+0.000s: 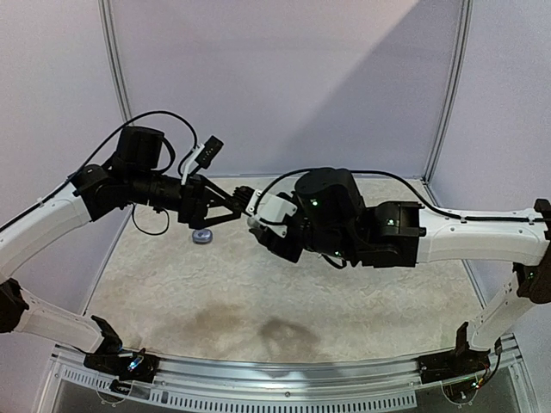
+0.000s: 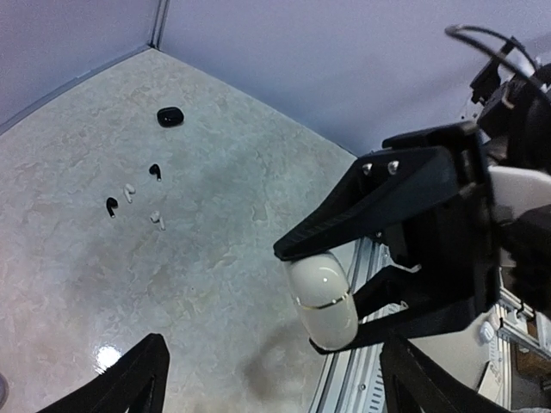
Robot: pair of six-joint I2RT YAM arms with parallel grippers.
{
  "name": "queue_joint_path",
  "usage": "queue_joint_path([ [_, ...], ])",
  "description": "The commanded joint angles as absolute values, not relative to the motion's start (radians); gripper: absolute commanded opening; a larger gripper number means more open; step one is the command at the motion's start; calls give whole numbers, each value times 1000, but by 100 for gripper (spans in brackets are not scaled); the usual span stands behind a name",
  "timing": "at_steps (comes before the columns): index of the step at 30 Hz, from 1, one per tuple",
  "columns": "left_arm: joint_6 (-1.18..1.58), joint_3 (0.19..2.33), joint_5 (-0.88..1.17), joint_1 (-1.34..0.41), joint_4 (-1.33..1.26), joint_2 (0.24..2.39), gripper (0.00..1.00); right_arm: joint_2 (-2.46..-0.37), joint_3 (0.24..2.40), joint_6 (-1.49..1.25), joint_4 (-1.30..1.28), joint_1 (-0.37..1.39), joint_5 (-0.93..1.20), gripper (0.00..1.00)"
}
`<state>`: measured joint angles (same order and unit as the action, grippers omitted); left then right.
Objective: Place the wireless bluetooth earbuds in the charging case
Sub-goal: Pass from the right arm to the left, then pass from the left arm to the right
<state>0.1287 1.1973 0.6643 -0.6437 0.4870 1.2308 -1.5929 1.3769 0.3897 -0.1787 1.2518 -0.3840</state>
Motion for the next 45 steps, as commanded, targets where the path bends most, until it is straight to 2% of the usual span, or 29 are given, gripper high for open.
queue_joint_path([
  [1, 159, 1154, 617, -701, 433, 1231, 83, -1651, 1464, 427, -166, 1286, -418, 19],
  [6, 165, 1142, 594, -719, 405, 1230, 72, -1694, 1527, 440, -178, 1308, -422, 19],
  [8, 173, 1139, 598, -721, 393, 1230, 64, -1711, 1546, 444, -195, 1313, -432, 19],
  [9, 175, 1136, 603, -721, 390, 1231, 58, -1716, 1553, 445, -201, 1315, -439, 19],
  [16, 148, 1134, 651, -721, 366, 1229, 0, -1716, 1560, 417, -207, 1319, -479, 19],
  [18, 124, 1145, 638, -720, 383, 1229, 0, -1714, 1559, 405, -219, 1319, -492, 23],
  [19, 114, 1149, 633, -720, 392, 1229, 0, -1713, 1559, 394, -228, 1318, -503, 29],
  [20, 104, 1150, 632, -719, 401, 1227, 0, -1711, 1557, 377, -239, 1318, -513, 38],
  [21, 97, 1150, 629, -719, 408, 1223, 0, -1708, 1554, 364, -249, 1318, -524, 55],
  [23, 83, 1140, 629, -718, 409, 1214, 0, -1692, 1537, 331, -277, 1313, -525, 77],
  [27, 39, 1098, 638, -715, 376, 1182, 0, -1611, 1468, 195, -337, 1263, -337, 94],
  [29, 3, 1075, 644, -715, 358, 1159, 0, -1563, 1433, 141, -356, 1236, -214, 97],
  [35, -128, 1025, 727, -716, 293, 1108, 0, -1456, 1314, 30, -297, 1165, 129, 95],
  [40, -151, 1004, 806, -725, 273, 1083, 0, -1441, 1309, 9, -276, 1154, 200, 89],
  [45, -150, 990, 822, -740, 266, 1067, 0, -1492, 1370, 5, -259, 1155, 253, 78],
])
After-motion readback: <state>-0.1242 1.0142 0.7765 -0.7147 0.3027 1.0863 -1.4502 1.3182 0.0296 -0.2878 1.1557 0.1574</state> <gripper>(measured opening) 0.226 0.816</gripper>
